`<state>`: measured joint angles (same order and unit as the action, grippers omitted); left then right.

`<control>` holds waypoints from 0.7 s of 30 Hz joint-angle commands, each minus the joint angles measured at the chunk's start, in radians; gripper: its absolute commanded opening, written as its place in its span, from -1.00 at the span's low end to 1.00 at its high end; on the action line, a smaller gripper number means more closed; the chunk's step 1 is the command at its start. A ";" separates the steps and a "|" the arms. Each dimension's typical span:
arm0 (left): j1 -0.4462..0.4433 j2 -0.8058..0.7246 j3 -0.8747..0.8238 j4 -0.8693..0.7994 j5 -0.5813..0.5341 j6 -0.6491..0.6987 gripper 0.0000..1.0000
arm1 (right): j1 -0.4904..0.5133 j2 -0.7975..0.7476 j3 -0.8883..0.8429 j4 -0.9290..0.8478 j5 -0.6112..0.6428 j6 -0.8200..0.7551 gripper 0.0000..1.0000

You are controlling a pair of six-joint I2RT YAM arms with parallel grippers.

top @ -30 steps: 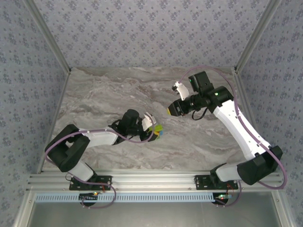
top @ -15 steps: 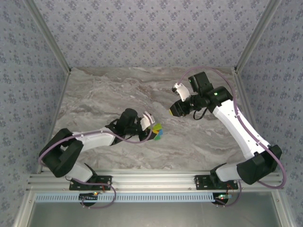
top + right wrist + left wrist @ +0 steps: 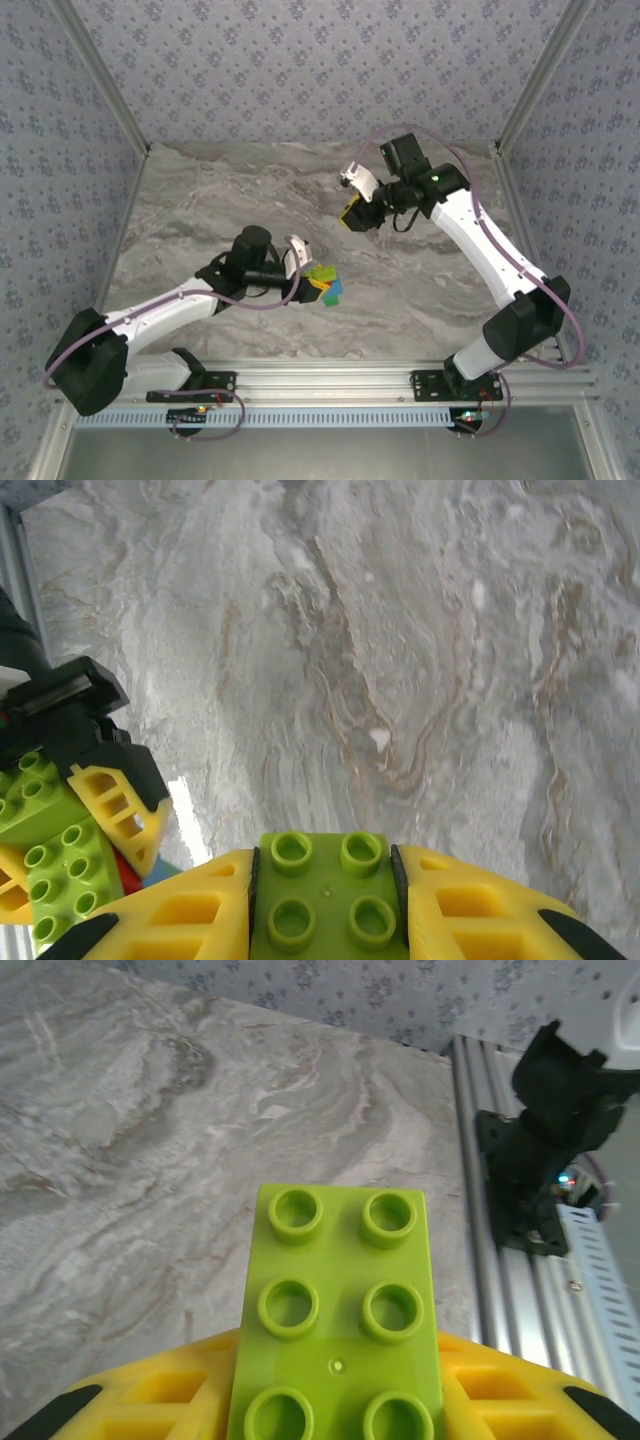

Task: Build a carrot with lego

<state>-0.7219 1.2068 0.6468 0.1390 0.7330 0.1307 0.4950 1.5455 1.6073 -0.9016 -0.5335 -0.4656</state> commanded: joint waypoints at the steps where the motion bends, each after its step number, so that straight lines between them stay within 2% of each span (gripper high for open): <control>1: 0.036 -0.039 0.007 -0.073 0.129 -0.034 -0.22 | 0.036 0.004 0.028 -0.057 -0.059 -0.115 -0.34; 4: 0.048 -0.009 0.013 -0.078 0.149 -0.046 -0.23 | 0.035 -0.012 -0.026 -0.015 -0.121 -0.110 -0.30; 10: 0.154 0.164 0.049 -0.077 0.262 -0.052 -0.28 | 0.028 -0.054 -0.214 0.188 -0.213 -0.001 -0.31; 13: 0.162 0.206 0.070 -0.125 0.251 -0.011 -0.29 | 0.031 -0.041 -0.288 0.255 -0.217 0.035 -0.31; 21: 0.166 0.322 0.138 -0.206 0.287 0.051 -0.30 | 0.067 0.042 -0.352 0.310 -0.190 0.039 -0.31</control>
<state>-0.5610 1.5063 0.7444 -0.0216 0.9546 0.1303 0.5533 1.5658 1.2732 -0.6384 -0.7120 -0.4435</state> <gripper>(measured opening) 0.356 0.345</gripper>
